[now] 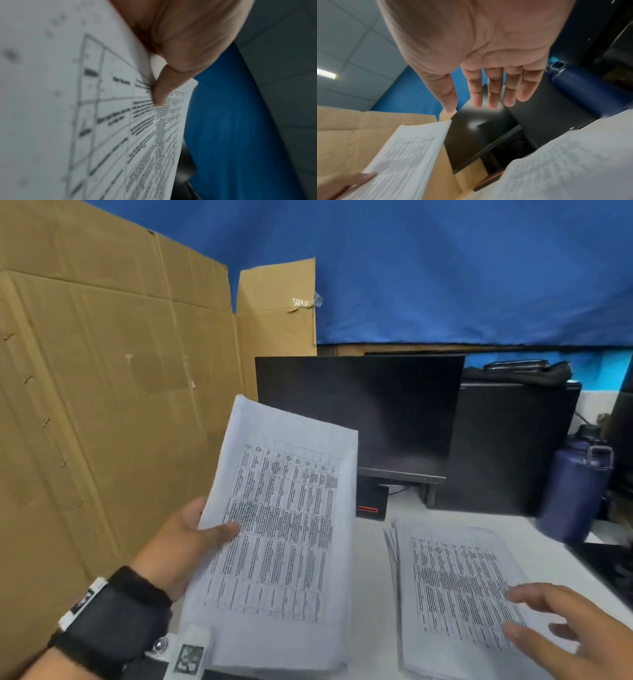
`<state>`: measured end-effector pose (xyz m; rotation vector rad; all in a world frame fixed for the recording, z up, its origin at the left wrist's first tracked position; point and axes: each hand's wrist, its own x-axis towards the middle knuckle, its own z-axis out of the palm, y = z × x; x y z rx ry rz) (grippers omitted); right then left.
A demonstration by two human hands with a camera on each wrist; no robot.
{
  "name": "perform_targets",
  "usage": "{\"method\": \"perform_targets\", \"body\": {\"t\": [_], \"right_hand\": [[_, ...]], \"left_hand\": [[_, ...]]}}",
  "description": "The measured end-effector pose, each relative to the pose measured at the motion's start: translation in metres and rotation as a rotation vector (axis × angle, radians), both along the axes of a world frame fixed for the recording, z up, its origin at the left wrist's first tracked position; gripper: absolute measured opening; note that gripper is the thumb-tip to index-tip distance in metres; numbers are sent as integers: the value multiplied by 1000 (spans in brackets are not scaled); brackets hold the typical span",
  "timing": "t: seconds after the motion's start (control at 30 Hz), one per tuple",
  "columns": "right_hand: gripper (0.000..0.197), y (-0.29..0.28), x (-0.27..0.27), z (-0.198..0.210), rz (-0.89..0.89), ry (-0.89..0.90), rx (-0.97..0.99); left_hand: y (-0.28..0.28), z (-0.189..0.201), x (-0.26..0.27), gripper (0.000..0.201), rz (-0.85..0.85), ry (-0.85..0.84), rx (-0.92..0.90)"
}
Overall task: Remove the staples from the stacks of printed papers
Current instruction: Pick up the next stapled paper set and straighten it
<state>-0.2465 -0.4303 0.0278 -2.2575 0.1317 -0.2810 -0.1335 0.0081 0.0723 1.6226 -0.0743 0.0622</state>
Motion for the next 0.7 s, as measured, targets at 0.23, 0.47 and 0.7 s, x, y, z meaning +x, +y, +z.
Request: {"method": "perform_targets", "body": {"t": [0.23, 0.47, 0.7], "right_hand": [[30, 46, -3, 15, 73, 33, 579], [30, 22, 4, 1, -17, -27, 566], [20, 38, 6, -23, -48, -47, 595]], "left_hand": [[-105, -25, -36, 43, -359, 166, -74], [-138, -40, -33, 31, -280, 156, -282], [-138, -52, -46, 31, -236, 132, -382]]}}
